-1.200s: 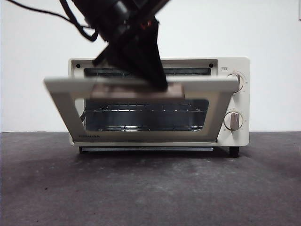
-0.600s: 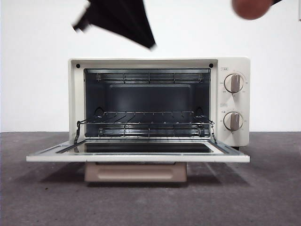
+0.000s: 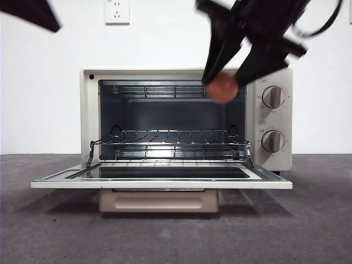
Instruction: Eggoven
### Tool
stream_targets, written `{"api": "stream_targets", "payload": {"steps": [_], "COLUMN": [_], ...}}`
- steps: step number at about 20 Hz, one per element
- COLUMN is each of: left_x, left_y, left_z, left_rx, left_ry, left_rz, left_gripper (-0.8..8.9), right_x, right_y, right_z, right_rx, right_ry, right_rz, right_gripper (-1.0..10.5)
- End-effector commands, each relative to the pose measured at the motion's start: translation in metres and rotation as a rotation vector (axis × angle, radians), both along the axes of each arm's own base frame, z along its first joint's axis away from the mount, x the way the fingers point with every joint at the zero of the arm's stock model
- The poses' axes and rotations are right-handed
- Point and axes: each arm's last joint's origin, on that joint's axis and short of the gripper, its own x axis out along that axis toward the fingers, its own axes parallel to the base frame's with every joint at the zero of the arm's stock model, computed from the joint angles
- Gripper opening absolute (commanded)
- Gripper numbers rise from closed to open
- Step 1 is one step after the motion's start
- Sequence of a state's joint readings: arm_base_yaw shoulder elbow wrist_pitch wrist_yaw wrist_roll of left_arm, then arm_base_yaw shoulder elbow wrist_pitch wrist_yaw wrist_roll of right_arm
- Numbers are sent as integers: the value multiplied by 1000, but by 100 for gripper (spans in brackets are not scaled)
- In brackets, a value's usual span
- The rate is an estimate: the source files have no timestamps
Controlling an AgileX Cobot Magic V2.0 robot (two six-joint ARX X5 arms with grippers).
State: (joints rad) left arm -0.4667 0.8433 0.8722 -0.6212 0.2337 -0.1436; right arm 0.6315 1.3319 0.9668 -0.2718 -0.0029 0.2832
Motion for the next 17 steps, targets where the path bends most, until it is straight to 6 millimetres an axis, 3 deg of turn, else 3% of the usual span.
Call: {"api": "stream_targets", "payload": {"steps": [1, 7, 17], "left_x": [-11, -33, -35], "left_y": [9, 21, 22], "left_z": [-7, -10, -9], "left_rx": [-3, -14, -25], "left_ry": [7, 14, 8], "left_rz": [28, 46, 51], "left_gripper": [7, 7, 7], "right_x": [16, 45, 55], "right_y": [8, 10, 15], "right_z": [-14, -38, -54], "right_rx": [-5, 11, -1], "right_ry": [-12, -34, -26], "right_rz": [-8, -53, -63], "right_gripper": [4, 4, 4]}}
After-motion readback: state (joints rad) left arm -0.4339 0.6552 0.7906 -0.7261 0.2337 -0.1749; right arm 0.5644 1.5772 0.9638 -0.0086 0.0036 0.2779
